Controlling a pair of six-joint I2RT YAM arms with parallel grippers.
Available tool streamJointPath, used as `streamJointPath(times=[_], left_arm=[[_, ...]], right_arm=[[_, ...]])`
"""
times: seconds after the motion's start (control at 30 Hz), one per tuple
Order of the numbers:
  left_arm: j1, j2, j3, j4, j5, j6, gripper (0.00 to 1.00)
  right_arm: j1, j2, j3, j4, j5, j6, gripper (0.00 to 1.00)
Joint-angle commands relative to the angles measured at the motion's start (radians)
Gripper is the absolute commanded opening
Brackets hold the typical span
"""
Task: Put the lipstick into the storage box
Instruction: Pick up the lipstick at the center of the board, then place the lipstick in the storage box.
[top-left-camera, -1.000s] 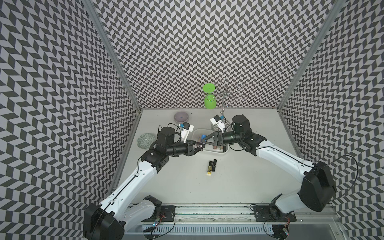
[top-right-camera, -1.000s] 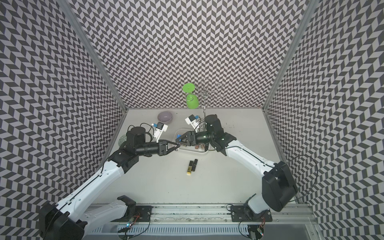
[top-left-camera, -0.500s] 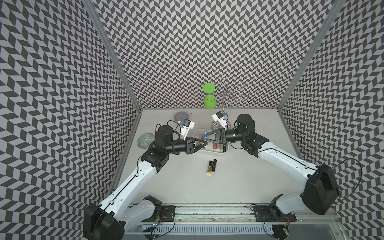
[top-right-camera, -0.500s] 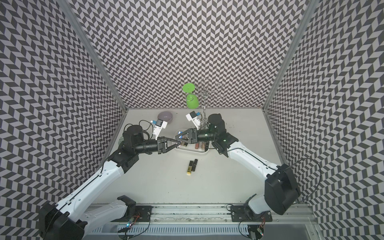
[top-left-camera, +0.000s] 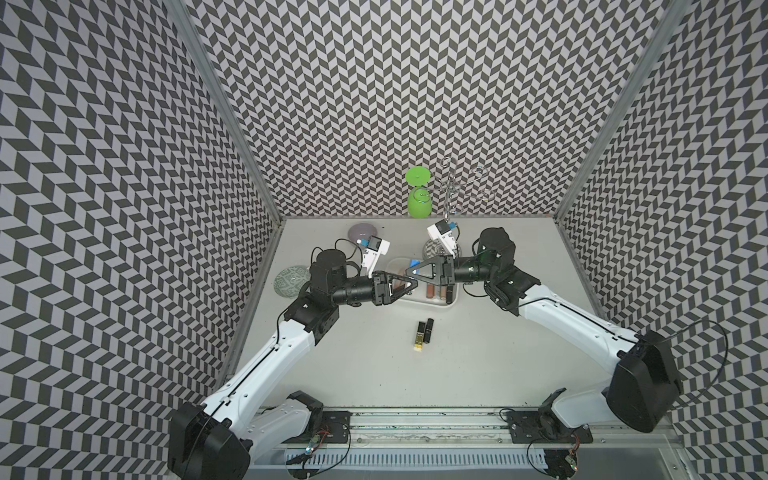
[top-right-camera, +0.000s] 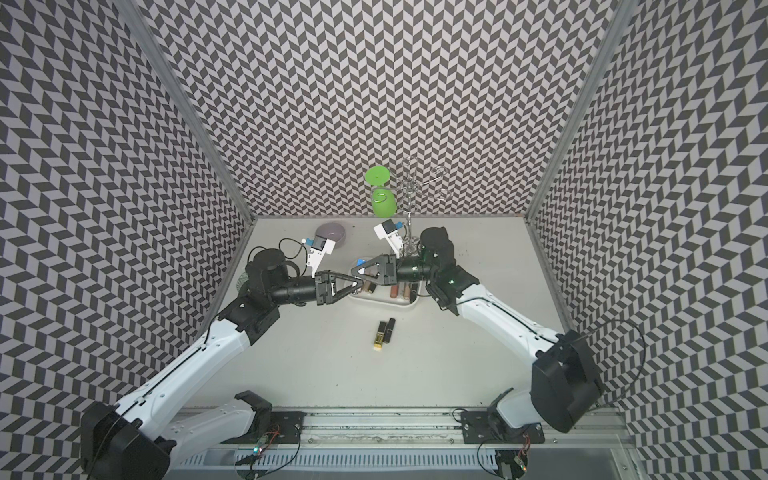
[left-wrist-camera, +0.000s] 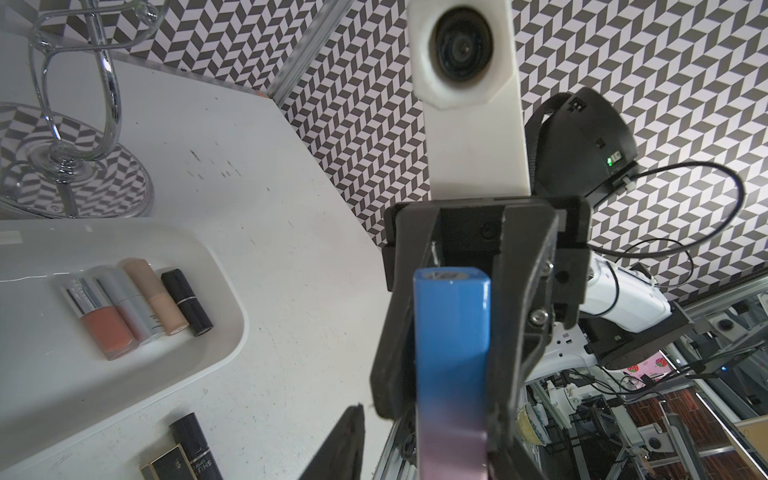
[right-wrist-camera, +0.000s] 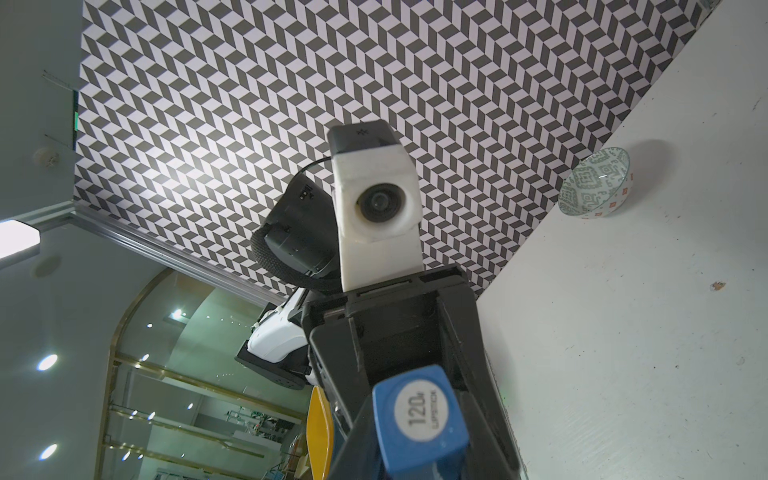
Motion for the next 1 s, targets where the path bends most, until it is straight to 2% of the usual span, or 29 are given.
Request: streamJointPath(times=[0.0,0.1,0.17,0.2,0.4,0.6,0.67,0.77,0.97], left_arm=[[0.004,0.010,-0.005,0.034,0.011,-0.003,0.53],[0.004,0.018,0.004,0.038,0.018,-0.003,0.61],[0.002,0.024,0.007,0.037,0.028,-0.003,0.68],[0.003,0.027,0.007,0.039,0.035,-0.003,0.69],[0.004,0.020,0.013,0.001,0.039,0.027,0.70],[0.002,0.016,0.030,-0.105,-0.006,0.097,0.71],[-0.003,0.025,0.042,-0.169,-0.040,0.134,0.71],[-0.010,0.035,0.060,-0.277,-0.123,0.194,0.71],[-0.008,0.065,0.120,-0.558,-0.436,0.315,0.74]], right_arm=[[-0.021,-0.046,-0.007,0.050,0.008,0.006,0.10],[-0.052,-0.048,0.010,-0.003,0.034,-0.021,0.11],[-0.076,-0.041,0.042,-0.105,0.087,-0.079,0.10],[-0.081,-0.037,0.060,-0.158,0.127,-0.116,0.10],[-0.090,0.048,0.245,-0.618,0.505,-0.363,0.11],[-0.090,0.157,0.334,-0.880,0.803,-0.439,0.11],[-0.091,0.197,0.360,-0.956,0.878,-0.453,0.11],[-0.086,0.236,0.354,-1.005,0.929,-0.462,0.11],[-0.077,0.303,0.327,-0.986,0.877,-0.435,0.12]])
